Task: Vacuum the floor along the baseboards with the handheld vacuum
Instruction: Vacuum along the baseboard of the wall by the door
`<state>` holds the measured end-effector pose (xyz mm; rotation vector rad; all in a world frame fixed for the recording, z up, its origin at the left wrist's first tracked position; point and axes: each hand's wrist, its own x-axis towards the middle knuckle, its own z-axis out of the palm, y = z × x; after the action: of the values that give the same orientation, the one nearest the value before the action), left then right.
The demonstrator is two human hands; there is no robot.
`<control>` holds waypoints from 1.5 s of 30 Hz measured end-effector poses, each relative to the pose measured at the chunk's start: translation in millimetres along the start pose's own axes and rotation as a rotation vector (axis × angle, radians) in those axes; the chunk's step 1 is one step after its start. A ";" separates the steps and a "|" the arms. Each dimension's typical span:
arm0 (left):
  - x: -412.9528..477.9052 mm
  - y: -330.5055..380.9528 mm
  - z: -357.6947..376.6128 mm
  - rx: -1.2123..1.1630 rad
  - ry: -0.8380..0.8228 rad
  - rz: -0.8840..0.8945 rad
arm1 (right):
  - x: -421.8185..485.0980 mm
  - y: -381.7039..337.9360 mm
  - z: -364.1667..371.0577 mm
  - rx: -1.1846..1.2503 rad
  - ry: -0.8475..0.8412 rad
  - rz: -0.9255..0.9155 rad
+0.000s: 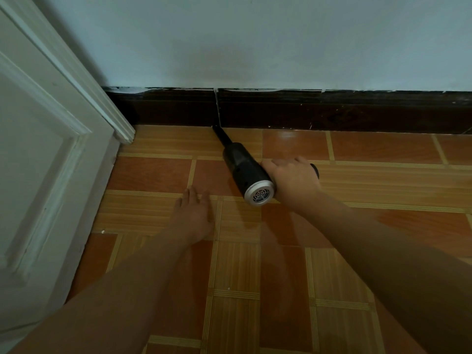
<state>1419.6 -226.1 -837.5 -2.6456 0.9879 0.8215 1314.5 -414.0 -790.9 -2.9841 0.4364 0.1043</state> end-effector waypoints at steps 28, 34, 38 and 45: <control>4.2 10.4 -3.6 0.097 -0.047 -0.040 | -17.9 27.7 -9.6 -0.007 -0.004 0.000; 3.7 7.6 -3.5 0.084 -0.051 -0.035 | -6.3 16.8 -7.3 -0.002 0.004 -0.028; 3.6 6.8 -2.7 0.072 -0.042 -0.025 | 1.0 10.0 -6.3 0.023 0.009 -0.049; 0.6 -5.0 -3.1 0.042 -0.018 0.035 | 20.2 -8.9 -4.2 0.057 -0.014 -0.092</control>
<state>1424.6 -223.8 -835.3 -2.5882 1.0385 0.8223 1336.7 -411.8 -787.6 -2.9403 0.2942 0.1018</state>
